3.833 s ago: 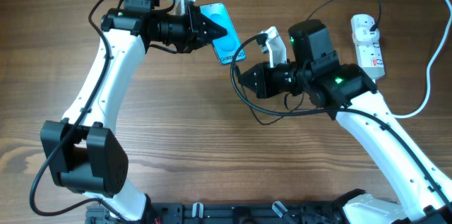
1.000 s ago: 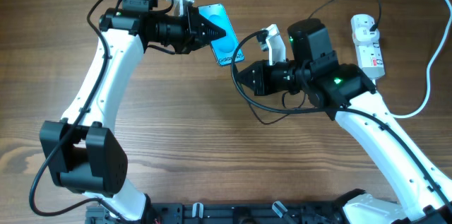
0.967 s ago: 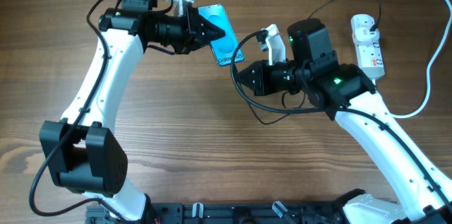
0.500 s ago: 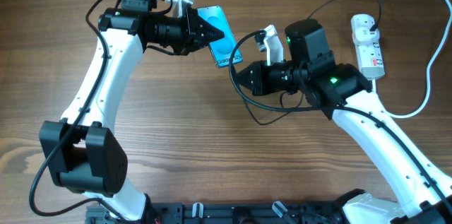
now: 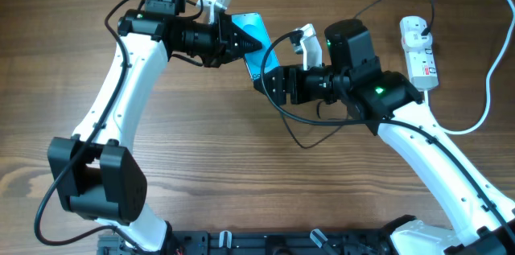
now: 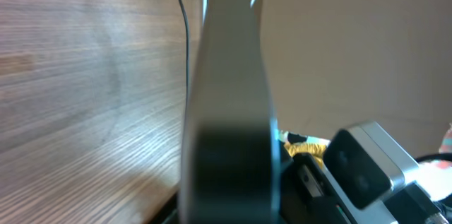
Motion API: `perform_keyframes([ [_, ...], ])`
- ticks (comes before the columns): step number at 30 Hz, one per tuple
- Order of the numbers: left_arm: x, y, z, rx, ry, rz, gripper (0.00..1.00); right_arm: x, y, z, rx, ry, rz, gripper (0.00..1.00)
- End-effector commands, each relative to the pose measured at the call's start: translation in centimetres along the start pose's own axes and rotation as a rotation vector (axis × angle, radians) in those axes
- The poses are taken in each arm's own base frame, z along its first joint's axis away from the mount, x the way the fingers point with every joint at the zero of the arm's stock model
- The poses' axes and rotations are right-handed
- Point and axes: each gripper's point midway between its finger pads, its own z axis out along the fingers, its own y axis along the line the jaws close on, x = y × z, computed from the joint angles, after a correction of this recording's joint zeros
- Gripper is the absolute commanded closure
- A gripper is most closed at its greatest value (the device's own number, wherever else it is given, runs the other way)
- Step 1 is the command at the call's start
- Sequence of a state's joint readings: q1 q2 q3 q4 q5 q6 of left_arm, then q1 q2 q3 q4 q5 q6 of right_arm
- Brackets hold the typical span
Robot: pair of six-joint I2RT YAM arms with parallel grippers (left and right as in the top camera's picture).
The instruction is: Plug charger to phone and switch on socket
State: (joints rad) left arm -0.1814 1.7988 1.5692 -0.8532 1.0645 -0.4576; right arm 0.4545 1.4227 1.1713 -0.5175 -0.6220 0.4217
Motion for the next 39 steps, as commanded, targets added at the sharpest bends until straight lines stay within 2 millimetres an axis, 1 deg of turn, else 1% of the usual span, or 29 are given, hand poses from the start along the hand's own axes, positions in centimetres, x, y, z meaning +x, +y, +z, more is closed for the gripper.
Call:
perform_keyframes([
  [1,1.1,-2.4,-0.3,0.068,0.028,0.049,0.96,0.0,-0.6,0.1,0.027,0.006,-0.016,0.27],
  [3,0.7,-2.0,-0.3,0.043,0.008,0.058,0.96,0.4,-0.7,-0.1,0.032,0.02,-0.019,0.27],
  [4,0.3,-1.7,-0.2,0.02,-0.011,0.077,0.96,0.9,-0.7,-0.3,0.039,0.037,-0.03,0.27],
  [6,0.1,-1.6,-0.2,0.014,-0.019,0.115,0.96,1.2,-0.6,-0.6,0.043,0.047,-0.06,0.23],
  [7,0.1,-1.6,-0.2,0.014,-0.02,0.128,0.96,1.3,-0.6,-0.8,0.049,0.047,-0.071,0.23],
  [10,-0.2,-1.9,-0.3,0.02,-0.032,0.207,0.96,1.2,-0.9,-1.6,0.094,0.027,-0.14,0.17],
  [14,-0.6,-2.1,-0.3,0.024,-0.045,0.315,0.96,0.9,-0.2,-2.5,0.091,0.004,-0.253,0.11],
  [16,-0.5,-2.2,-0.3,0.027,-0.043,0.403,0.96,0.9,0.2,-2.9,0.085,-0.002,-0.301,0.08],
  [17,-0.4,-2.3,-0.3,0.037,-0.039,0.442,0.96,0.9,0.2,-3.2,0.092,-0.008,-0.306,0.07],
  [20,0.6,-3.7,-0.4,0.129,-0.008,0.596,0.96,0.7,-0.2,-4.1,0.136,-0.028,-0.308,0.04],
  [23,1.6,-5.0,-0.7,0.222,0.008,0.739,0.96,1.5,-0.8,-4.7,0.161,0.0,-0.3,0.0],
  [31,2.8,-6.6,-1.2,0.347,0.011,0.913,0.96,3.2,-1.4,-4.8,0.177,0.067,-0.256,0.0],
  [35,2.7,-6.9,-1.3,0.358,0.004,0.937,0.96,4.0,-1.5,-4.8,0.172,0.099,-0.236,0.0],
  [37,2.7,-6.9,-1.3,0.358,0.009,0.911,0.96,4.2,-1.5,-4.9,0.174,0.103,-0.233,0.01],
  [39,2.6,-6.9,-1.3,0.351,0.023,0.82,0.96,3.9,-1.5,-4.8,0.171,0.094,-0.237,0.19],
])
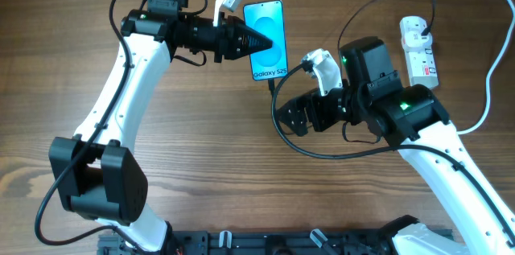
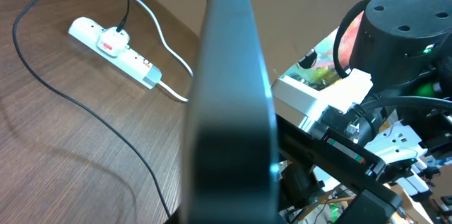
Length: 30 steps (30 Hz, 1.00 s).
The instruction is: Plug charger to phone and switch on socket
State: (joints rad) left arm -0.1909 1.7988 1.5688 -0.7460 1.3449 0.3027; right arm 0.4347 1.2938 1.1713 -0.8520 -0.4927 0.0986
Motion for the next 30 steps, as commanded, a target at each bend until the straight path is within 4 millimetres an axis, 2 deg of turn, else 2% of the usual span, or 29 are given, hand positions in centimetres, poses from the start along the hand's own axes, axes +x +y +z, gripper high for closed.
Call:
perform_keyframes([
  [1,-1.0,-2.0,-0.2,0.047,-0.016,-0.086,0.96,-0.9,0.4,-0.7,-0.004,-0.042,-0.037,0.32],
  [2,-1.1,-1.8,-0.2,0.034,-0.016,-0.15,0.96,-1.1,0.4,-0.7,-0.004,-0.049,-0.041,0.42],
  [3,-1.1,-1.1,-0.2,-0.002,-0.016,-0.248,0.96,-1.2,0.5,-0.7,-0.004,-0.054,-0.043,0.49],
  [7,-0.3,3.6,-0.9,-0.28,-0.071,-0.705,0.96,-1.7,0.4,-0.5,-0.008,-0.064,0.019,0.57],
  [9,0.0,4.9,-1.3,-0.359,-0.117,-0.878,0.96,-1.7,0.3,-0.1,-0.009,-0.06,0.03,0.57],
  [10,0.0,5.1,-1.4,-0.372,-0.127,-0.906,0.96,-1.8,0.2,0.0,-0.008,-0.059,0.03,0.57],
  [13,0.2,5.4,-1.3,-0.393,-0.132,-0.917,0.96,-2.3,0.1,0.2,-0.011,-0.075,0.03,0.61],
  [19,0.6,5.1,0.3,-0.414,-0.106,-0.918,0.96,-3.4,-0.3,1.3,-0.015,-0.096,0.032,0.66],
  [22,0.6,5.0,0.4,-0.413,-0.102,-0.908,0.96,-3.4,-0.7,2.1,-0.013,-0.081,0.04,0.67],
  [26,0.6,5.0,0.4,-0.414,-0.083,-0.824,0.96,-3.1,-1.0,2.6,-0.01,-0.062,0.049,0.76],
  [30,0.7,5.0,0.4,-0.414,-0.053,-0.684,0.96,-3.1,-1.0,2.6,-0.01,-0.062,0.049,0.74],
])
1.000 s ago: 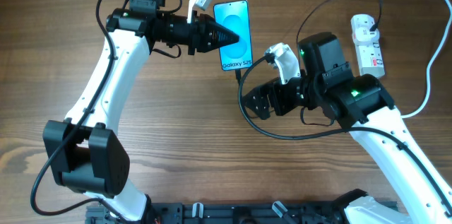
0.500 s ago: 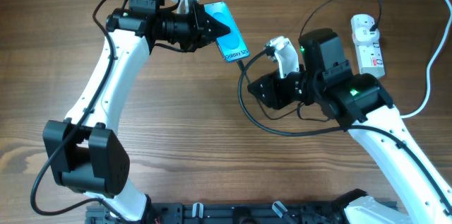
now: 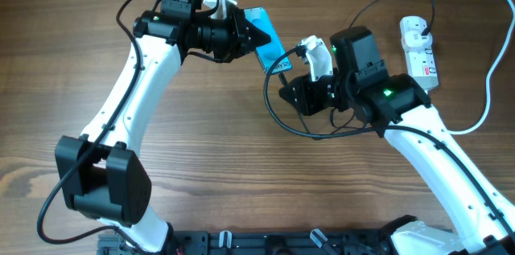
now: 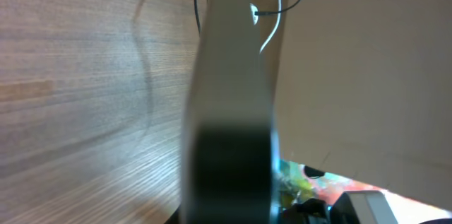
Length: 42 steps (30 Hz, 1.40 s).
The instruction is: Plug charger to phone and switch on socket
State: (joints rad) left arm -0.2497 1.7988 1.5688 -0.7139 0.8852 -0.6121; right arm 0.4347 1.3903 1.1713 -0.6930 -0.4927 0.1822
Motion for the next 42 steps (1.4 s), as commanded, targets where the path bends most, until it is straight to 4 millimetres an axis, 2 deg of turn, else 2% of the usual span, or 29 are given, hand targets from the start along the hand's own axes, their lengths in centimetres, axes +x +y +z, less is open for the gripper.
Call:
perform_keyframes([
  [1,0.3,-1.5,-0.9,0.026,-0.012,0.182,0.96,-0.4,0.1,0.0,-0.002,-0.008,-0.005,0.74],
  [8,0.5,-1.7,-0.8,0.043,0.0,0.196,0.96,-0.4,0.1,0.0,-0.003,-0.007,-0.004,0.76],
  [11,1.0,-2.3,-0.9,0.075,0.023,0.196,0.96,-0.2,0.1,0.0,-0.002,0.0,0.0,0.7],
  [14,1.5,-2.9,-1.0,0.114,0.049,0.197,0.96,-0.2,0.2,0.0,-0.005,0.003,0.002,0.72],
  [16,1.6,-3.0,-1.0,0.123,0.056,0.196,0.96,-0.2,0.2,0.0,-0.005,0.003,0.002,0.77],
  [20,1.6,-3.0,-1.0,0.122,0.056,0.197,0.96,-0.1,0.1,0.0,-0.004,0.006,0.003,0.96],
  [42,2.9,-2.7,-0.6,0.111,0.098,0.21,0.96,-0.9,0.3,0.0,-0.011,-0.027,0.015,0.96],
])
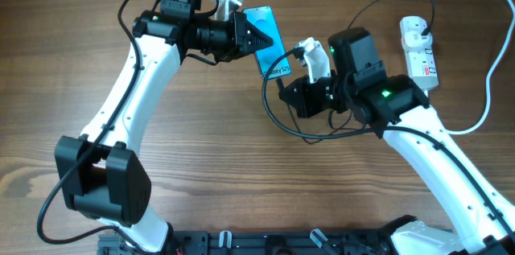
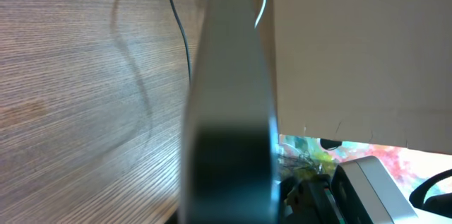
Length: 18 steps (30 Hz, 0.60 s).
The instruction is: Plug charger to phone and switch on socket
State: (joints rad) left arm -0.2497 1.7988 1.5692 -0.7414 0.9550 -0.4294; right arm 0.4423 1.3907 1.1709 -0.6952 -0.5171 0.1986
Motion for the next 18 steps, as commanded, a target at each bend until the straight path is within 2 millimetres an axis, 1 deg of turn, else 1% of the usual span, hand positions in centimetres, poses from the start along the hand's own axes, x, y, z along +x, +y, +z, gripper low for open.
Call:
perform_keyframes([
  [1,1.6,-2.4,-0.2,0.064,0.046,0.049,0.96,-1.2,-0.3,-0.2,0.017,-0.039,0.001,0.96],
  [7,2.8,-3.4,1.1,0.073,0.087,0.068,0.96,-1.7,-0.2,-0.2,0.012,-0.059,0.01,0.96],
  [11,3.1,-3.4,1.1,0.073,0.099,0.003,0.96,-1.8,-0.2,-0.2,0.014,-0.062,0.009,0.96],
  [13,3.2,-3.7,1.0,0.09,0.108,-0.001,0.96,-1.9,-0.2,-0.2,0.014,-0.065,0.011,0.96],
  [18,3.5,-3.6,1.0,0.087,0.117,-0.011,0.96,-2.2,-0.2,-0.2,0.011,-0.076,0.012,0.96],
])
